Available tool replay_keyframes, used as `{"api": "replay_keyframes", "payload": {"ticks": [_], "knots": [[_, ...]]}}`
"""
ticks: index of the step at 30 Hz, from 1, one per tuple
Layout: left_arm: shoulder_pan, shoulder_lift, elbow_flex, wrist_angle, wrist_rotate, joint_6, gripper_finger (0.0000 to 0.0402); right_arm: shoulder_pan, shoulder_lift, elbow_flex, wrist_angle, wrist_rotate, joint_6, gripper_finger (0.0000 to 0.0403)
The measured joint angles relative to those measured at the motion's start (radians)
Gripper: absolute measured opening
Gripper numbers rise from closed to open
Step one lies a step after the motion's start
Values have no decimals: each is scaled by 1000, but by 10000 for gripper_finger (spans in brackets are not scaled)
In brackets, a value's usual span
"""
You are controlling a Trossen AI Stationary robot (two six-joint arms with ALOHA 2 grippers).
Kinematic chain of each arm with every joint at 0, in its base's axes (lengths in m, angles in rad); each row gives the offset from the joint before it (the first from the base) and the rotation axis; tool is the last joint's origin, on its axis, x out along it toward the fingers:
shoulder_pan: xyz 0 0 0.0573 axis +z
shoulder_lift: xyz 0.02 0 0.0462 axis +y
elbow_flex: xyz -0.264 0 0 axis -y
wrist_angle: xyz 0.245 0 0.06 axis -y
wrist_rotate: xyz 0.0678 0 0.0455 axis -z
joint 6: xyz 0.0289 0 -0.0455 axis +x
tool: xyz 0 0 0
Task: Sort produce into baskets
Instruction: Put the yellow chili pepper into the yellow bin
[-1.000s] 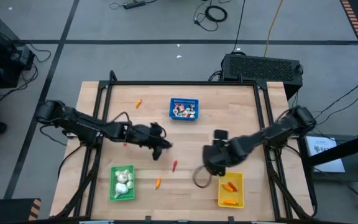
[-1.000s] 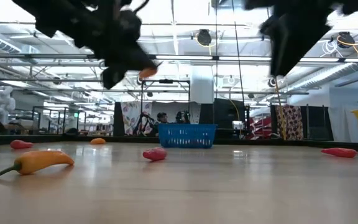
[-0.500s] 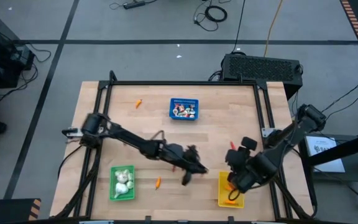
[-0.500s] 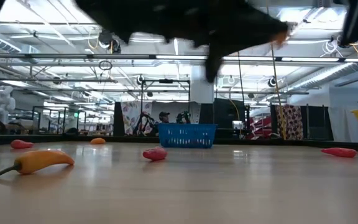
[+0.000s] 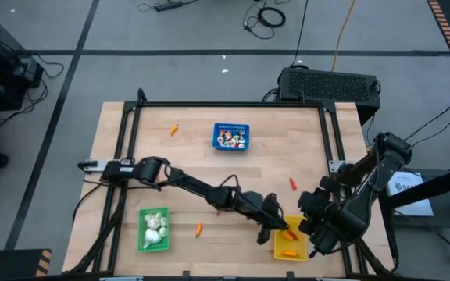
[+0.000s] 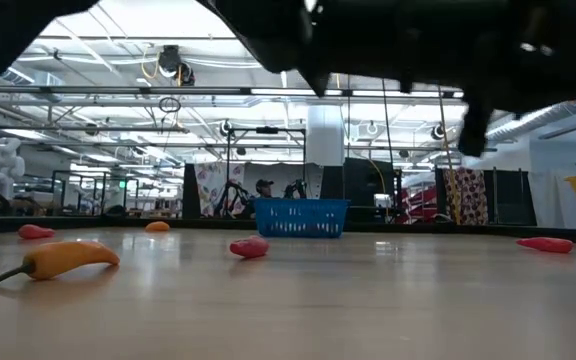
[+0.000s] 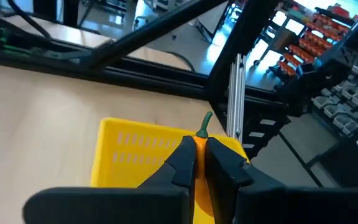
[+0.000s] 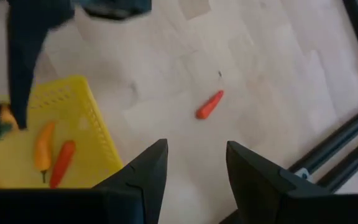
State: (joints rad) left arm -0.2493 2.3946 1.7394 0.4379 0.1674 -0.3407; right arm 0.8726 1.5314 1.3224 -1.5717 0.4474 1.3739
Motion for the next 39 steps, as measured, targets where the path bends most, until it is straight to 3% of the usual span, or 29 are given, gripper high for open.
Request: {"api": "replay_keyframes", "payload": {"ticks": [10,16,22,26,31,35,39], "knots": [[-23,50,65,-30,16,91,37,20,0,0,0,60,1,155],[-30,50,65,-31,17,121,93,20,0,0,1,132,-24,155],[-9,36,65,-85,35,137,137,20,0,0,1,134,-24,155],[23,-51,64,-347,87,229,141,20,1,0,1,134,-8,155],[60,-190,66,-819,44,266,141,20,1,0,4,183,-14,155],[58,-294,65,-1181,-103,345,141,20,1,0,6,235,-33,155],[55,-393,64,-1419,-231,373,141,18,1,0,38,364,-35,155]]}}
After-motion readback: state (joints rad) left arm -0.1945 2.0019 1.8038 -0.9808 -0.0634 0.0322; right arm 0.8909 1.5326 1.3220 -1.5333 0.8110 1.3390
